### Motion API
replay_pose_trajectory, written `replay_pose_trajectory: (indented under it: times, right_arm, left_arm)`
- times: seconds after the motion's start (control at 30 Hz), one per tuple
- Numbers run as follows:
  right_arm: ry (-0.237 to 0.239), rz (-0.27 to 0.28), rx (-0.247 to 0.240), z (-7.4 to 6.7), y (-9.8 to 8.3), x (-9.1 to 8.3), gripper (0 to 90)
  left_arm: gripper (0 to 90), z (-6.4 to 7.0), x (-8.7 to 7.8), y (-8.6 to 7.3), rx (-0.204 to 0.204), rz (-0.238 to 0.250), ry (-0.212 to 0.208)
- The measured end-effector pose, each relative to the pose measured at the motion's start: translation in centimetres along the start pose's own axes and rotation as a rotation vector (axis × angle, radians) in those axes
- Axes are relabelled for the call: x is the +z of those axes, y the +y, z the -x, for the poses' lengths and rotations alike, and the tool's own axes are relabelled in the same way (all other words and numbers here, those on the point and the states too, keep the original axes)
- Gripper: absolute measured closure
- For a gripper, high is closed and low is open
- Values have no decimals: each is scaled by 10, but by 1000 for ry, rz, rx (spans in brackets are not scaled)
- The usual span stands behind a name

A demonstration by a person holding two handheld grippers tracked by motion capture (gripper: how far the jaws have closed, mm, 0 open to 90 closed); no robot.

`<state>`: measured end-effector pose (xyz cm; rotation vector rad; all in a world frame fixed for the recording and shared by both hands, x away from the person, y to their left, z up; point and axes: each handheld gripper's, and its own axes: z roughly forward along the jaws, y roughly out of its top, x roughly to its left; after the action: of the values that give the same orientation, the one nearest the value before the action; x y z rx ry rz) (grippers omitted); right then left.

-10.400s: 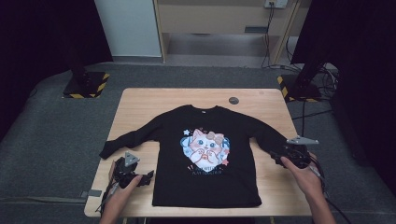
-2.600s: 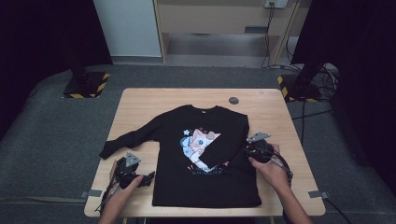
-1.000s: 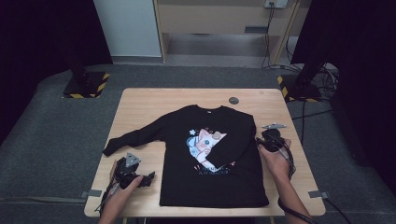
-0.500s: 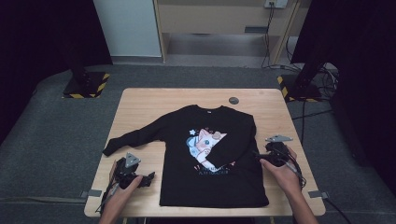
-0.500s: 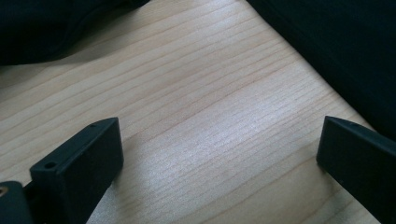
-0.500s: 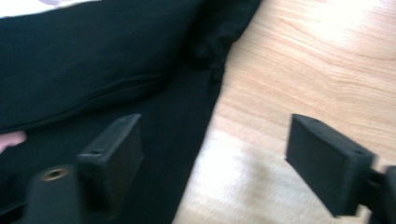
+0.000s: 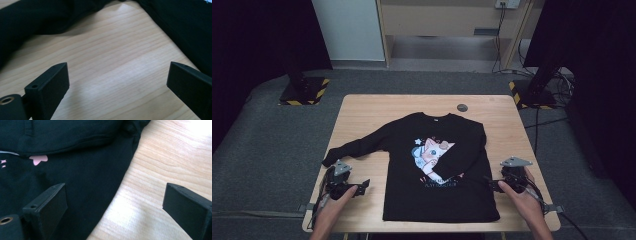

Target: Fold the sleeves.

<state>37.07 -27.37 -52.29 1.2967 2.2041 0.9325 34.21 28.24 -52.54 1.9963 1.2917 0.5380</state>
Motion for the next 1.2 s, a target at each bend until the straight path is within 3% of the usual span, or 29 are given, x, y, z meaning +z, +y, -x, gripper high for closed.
replay_pose_trajectory:
  times: [0.1,0.23,0.43,0.53,0.73,0.83,1.2]
  right_arm:
    - [15,1,23,1,-4,-2,55]
    - [10,-14,4,2,-6,-1,58]
    - [12,-21,14,3,-11,-2,64]
    - [12,-25,21,3,-14,-2,66]
    - [4,-35,30,5,-17,-2,70]
    - [0,-42,44,8,-21,-2,70]
    - [-6,-51,41,8,-22,1,67]
  left_arm:
    - [37,-15,-3,3,-17,-1,23]
    - [41,-38,-12,7,-30,3,72]
    - [69,-67,-23,5,-44,-8,109]
    - [108,-74,-27,5,-34,-9,137]
    - [141,-81,-28,9,-31,-12,140]
    - [164,-87,-33,14,-2,-18,155]
    - [261,-106,-35,29,-48,-10,179]
